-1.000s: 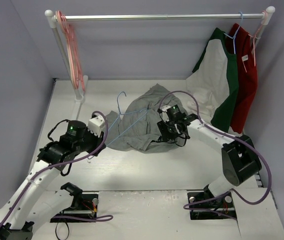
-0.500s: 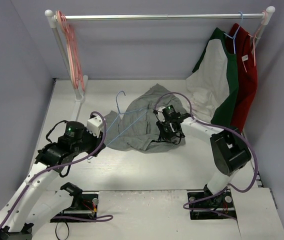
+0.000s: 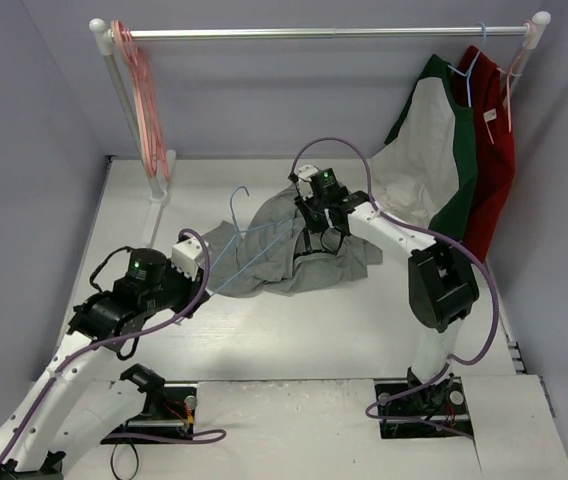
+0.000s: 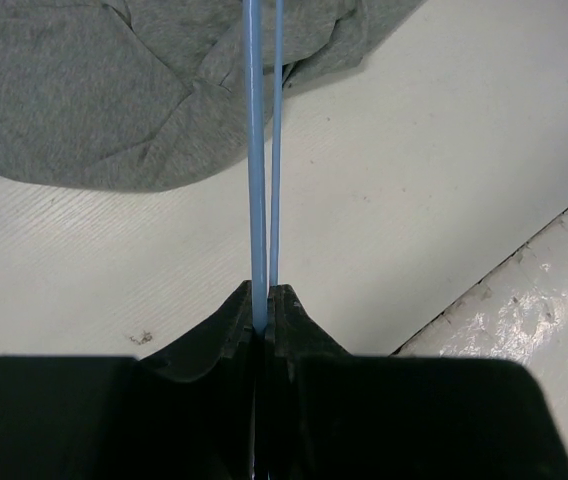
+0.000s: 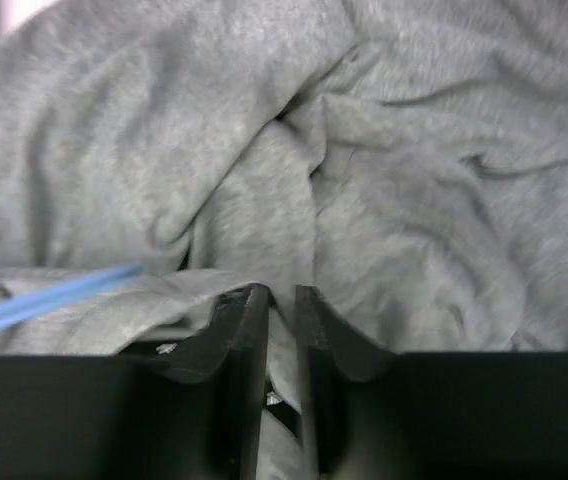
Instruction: Place the t-shirt on the hanger
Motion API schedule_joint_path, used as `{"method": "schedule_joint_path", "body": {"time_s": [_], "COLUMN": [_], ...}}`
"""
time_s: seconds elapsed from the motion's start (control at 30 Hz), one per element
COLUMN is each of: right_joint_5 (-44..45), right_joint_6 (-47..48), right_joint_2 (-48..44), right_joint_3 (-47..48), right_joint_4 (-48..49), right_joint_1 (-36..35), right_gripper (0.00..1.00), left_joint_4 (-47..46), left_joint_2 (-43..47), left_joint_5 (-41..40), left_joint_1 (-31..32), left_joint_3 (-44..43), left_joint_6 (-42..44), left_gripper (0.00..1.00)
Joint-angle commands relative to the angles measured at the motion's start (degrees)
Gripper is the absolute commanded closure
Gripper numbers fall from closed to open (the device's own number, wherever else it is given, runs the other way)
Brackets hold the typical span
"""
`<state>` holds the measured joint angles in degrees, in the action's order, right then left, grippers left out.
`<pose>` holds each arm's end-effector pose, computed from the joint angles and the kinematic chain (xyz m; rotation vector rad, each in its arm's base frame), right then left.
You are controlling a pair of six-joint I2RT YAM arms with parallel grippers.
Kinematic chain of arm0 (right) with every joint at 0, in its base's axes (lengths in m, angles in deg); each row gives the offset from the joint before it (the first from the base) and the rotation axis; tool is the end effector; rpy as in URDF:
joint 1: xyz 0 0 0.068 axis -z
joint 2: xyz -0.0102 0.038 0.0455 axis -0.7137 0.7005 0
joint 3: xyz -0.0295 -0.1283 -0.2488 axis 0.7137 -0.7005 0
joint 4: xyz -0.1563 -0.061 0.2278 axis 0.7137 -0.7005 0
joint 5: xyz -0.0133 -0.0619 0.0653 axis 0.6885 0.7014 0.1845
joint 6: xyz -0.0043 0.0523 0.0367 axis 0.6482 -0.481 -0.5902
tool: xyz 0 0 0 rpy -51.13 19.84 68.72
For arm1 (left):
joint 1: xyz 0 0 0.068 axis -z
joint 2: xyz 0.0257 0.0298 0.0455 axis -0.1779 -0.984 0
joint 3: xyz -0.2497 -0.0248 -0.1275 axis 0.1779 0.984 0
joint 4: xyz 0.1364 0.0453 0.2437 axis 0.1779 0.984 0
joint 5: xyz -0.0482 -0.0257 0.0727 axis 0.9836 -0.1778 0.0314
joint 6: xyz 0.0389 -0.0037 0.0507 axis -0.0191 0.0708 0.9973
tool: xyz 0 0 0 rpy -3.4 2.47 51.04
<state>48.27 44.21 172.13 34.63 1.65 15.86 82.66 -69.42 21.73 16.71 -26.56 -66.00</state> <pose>0.4016 0.2338 0.2396 -0.7223 2.0796 0.3232 0.1490 -0.0928 0.3202 0.6069 2.1146 -0.6516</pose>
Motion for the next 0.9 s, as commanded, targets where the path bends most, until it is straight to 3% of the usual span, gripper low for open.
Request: {"method": "schedule_joint_path", "body": {"time_s": [0.0, 0.1, 0.17, 0.43, 0.6, 0.87], "right_joint_5": [3.41, 4.20, 6.47, 16.42, 13.79, 9.39], "right_joint_6": [0.38, -1.64, -2.96, -10.96, -14.82, -16.77], "right_joint_2": [1.87, 1.17, -1.28, -8.94, -10.87, -9.47], "right_joint_3": [3.24, 3.51, 2.03, -4.57, -11.77, -15.21], "right_joint_4": [1.50, 1.15, 1.33, -1.48, 0.44, 3.43], "right_joint_1": [0.40, 0.49, 0.49, 0.84, 2.60, 5.76], "right_gripper": [0.79, 0.56, 0.53, 0.57, 0.58, 0.59], "left_joint_4": [-3.94, -4.47, -5.17, -8.34, -10.71, -13.09], "left_joint_2": [-0.01, -0.62, -0.80, -3.35, -5.19, -9.59], "left_joint_5": [0.87, 1.49, 1.75, 5.00, 5.27, 3.96], "left_joint_1": [0.11, 0.11, 0.11, 0.37, 1.25, 4.24], "left_joint_3": [-0.43, 0.10, 0.37, 1.07, 0.98, -0.25], "left_joint_6": [0.10, -0.17, -0.43, -1.22, -1.05, 0.01], "left_gripper": [1.00, 1.00, 1.00, 1.00, 1.00, 1.00]}}
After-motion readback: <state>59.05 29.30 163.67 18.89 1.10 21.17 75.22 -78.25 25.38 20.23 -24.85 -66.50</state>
